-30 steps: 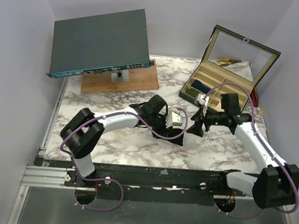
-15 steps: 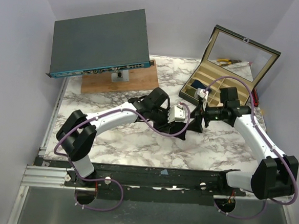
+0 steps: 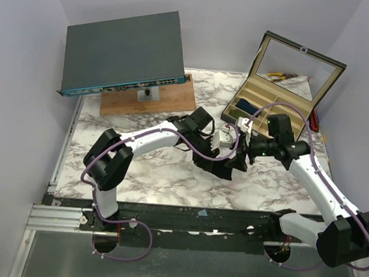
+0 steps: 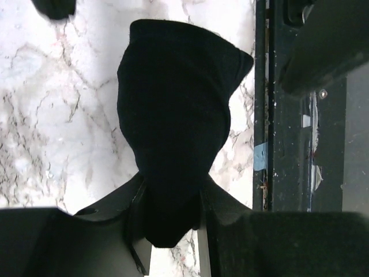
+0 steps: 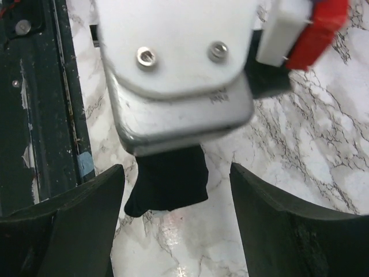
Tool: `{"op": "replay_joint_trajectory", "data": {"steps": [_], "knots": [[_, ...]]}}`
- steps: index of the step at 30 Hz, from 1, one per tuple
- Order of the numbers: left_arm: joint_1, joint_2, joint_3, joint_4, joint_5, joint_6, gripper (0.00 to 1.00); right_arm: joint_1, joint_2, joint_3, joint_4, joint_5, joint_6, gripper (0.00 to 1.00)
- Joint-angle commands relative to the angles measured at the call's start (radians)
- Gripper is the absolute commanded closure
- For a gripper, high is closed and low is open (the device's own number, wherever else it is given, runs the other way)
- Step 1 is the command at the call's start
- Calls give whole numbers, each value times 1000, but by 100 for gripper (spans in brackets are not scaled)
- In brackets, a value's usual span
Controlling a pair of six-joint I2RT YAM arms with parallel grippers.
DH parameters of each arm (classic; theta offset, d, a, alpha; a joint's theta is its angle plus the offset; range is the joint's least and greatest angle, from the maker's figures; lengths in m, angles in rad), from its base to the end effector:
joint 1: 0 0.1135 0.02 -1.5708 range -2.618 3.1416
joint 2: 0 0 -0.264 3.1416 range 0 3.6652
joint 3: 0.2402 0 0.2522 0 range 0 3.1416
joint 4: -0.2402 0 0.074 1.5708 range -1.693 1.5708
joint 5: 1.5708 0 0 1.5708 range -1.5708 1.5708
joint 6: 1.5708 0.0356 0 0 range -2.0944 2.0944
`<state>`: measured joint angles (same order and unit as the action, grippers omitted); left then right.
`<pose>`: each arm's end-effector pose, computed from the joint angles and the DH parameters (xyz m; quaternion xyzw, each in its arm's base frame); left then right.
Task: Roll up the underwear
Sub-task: Pick up the underwear from the center of the board, then place the underwear in the storage box.
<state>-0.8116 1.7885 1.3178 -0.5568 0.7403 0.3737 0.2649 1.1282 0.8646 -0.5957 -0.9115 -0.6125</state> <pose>0.2403 -0.2881 0.2278 0.5822 0.6907 -0.3945 0.1685 0.2065 0.0852 0.2736 -0.4963 0.6969 0.3523 0.3794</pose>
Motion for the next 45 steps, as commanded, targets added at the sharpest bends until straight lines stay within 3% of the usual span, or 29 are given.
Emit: {"op": "replay_joint_trajectory", "data": {"steps": [1, 12, 19, 28, 45], "knots": [[19, 40, 78, -86, 126, -28, 100, 44, -13, -23, 36, 96, 4, 24], [81, 107, 161, -174, 257, -80, 100, 102, -23, -72, 100, 187, 26, 24], [83, 134, 185, -212, 254, -82, 100, 165, -11, -68, 134, 286, 31, 24], [84, 170, 233, -260, 288, -88, 100, 316, 6, -107, 175, 456, 37, 24], [92, 202, 239, -284, 380, -104, 100, 384, 40, -118, 198, 570, 30, 35]]}}
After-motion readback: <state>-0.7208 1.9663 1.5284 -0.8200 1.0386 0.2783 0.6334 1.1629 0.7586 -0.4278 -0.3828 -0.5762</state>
